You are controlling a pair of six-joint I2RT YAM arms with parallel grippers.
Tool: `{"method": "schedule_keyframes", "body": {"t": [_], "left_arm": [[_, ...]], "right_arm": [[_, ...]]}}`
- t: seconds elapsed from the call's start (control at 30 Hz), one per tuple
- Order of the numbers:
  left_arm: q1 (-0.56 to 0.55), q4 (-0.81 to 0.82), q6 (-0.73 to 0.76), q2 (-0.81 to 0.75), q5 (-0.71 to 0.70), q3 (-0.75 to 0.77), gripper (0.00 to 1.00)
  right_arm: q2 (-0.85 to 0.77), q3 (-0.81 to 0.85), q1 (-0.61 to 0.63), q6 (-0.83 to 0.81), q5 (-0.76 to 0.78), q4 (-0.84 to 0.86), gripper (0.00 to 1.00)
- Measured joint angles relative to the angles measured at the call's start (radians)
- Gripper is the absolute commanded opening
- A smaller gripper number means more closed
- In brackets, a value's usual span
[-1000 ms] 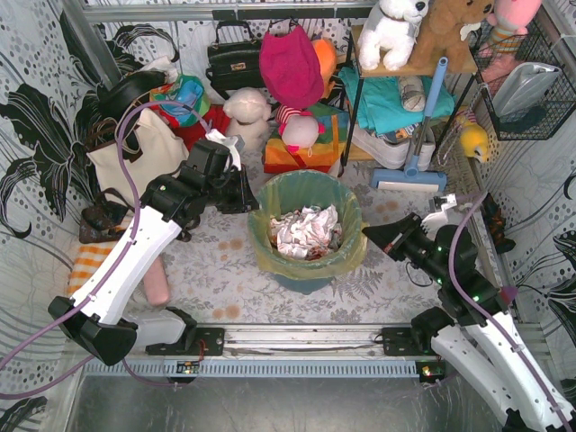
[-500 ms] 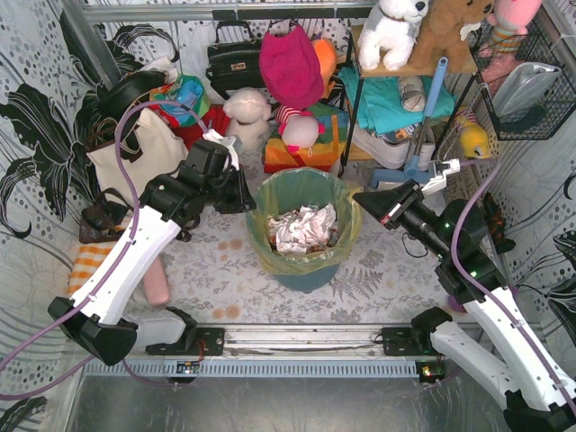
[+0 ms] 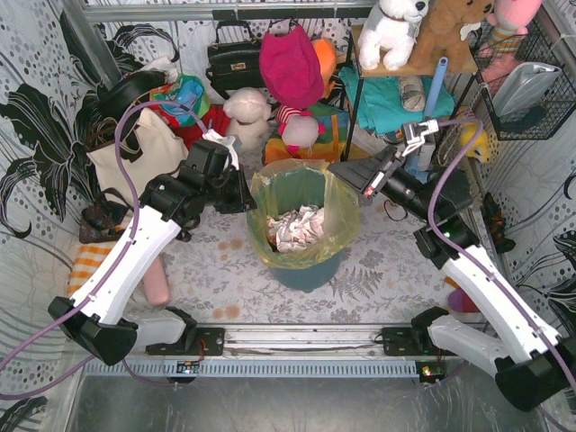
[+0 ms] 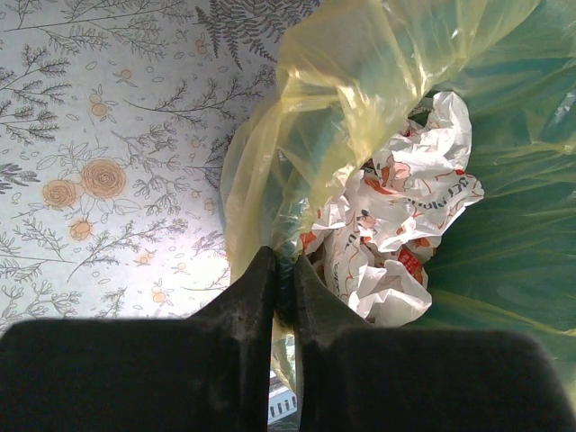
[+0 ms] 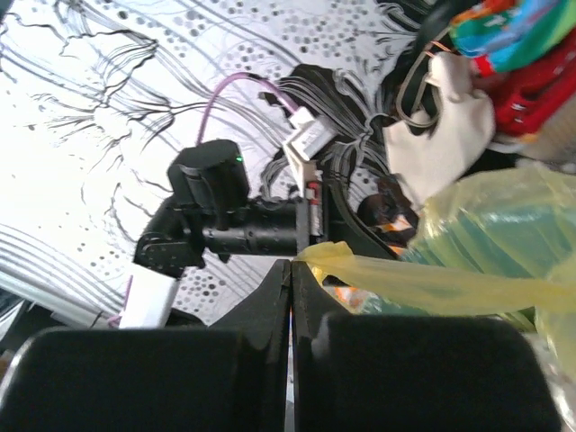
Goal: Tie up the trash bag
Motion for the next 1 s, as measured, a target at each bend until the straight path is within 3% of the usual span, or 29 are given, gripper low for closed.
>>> {"method": "schedule_keyframes", "body": {"t": [0.37, 0.5, 0.57, 0.67, 0.9, 1.0], "left_arm": [[0.0, 0.006, -0.009, 0.0, 0.017, 0.0, 0.0], [0.0, 0.021, -0.019, 0.0, 0.034, -0.001, 0.0], [0.0, 0.031, -0.023, 0.0, 0.038, -0.001, 0.06], [0.0, 0.032, -0.025, 0.0, 0.035, -0.001, 0.12], [0.0, 0.02, -0.024, -0.013, 0.021, -0.001, 0.11], [0.0, 0.02, -0.024, -0.019, 0.018, -0.001, 0.1]], "right_arm": [[0.268, 0.086, 0.001, 0.199, -0.138, 0.374, 0.0], [0.284, 0.103, 0.001, 0.224, -0.171, 0.425, 0.0], [0.275, 0.105, 0.001, 0.217, -0.174, 0.415, 0.0], [0.251, 0.134, 0.001, 0.154, -0.17, 0.29, 0.0], [0.216, 0.405, 0.001, -0.149, -0.104, -0.298, 0.4], [0.218, 0.519, 0.001, -0.264, -0.107, -0.53, 0.49]]}}
